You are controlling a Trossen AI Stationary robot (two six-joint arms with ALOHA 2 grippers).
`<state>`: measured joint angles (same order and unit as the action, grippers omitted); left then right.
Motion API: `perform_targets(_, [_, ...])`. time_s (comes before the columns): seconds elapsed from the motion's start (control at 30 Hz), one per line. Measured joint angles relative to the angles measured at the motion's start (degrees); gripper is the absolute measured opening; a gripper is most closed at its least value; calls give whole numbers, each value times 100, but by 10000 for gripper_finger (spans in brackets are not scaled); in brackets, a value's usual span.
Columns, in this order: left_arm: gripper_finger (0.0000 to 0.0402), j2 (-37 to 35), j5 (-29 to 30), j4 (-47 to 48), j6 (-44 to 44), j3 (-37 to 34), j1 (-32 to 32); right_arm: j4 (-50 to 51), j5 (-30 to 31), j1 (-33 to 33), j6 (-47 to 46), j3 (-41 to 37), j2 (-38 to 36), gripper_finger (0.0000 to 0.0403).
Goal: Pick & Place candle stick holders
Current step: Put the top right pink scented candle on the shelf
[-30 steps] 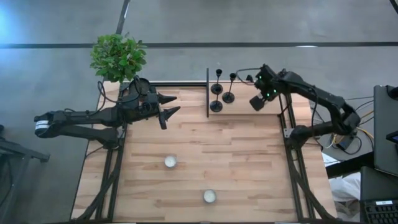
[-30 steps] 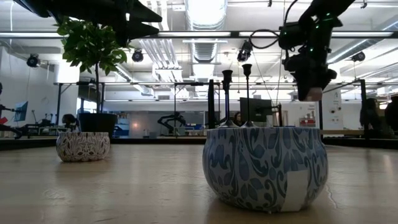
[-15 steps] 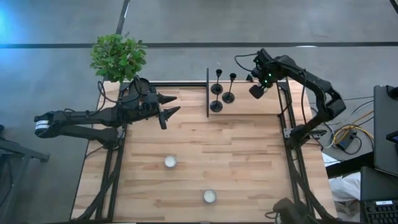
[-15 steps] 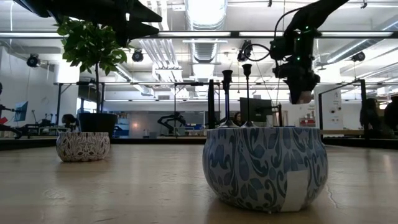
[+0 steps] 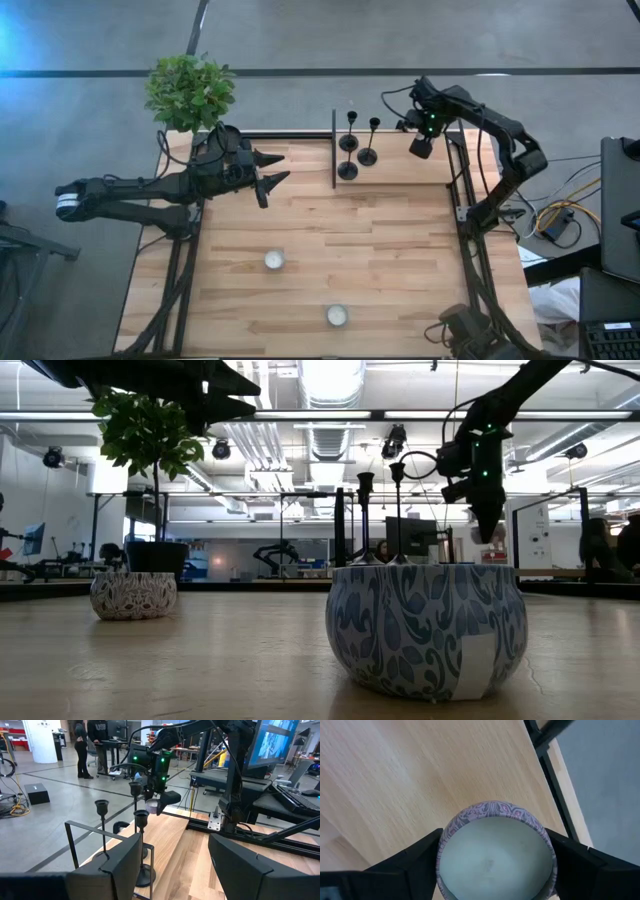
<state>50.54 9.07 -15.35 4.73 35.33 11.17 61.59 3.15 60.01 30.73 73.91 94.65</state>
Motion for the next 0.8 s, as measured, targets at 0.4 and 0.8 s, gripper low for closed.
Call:
perform_targets(0.4, [236, 0, 0, -1, 0, 0, 1, -344, 232, 182, -1569, -8, 171, 294])
perform_targets(0.8, [236, 0, 1, 0, 0, 0, 1, -367, -148, 232, -2157, -10, 428, 292])
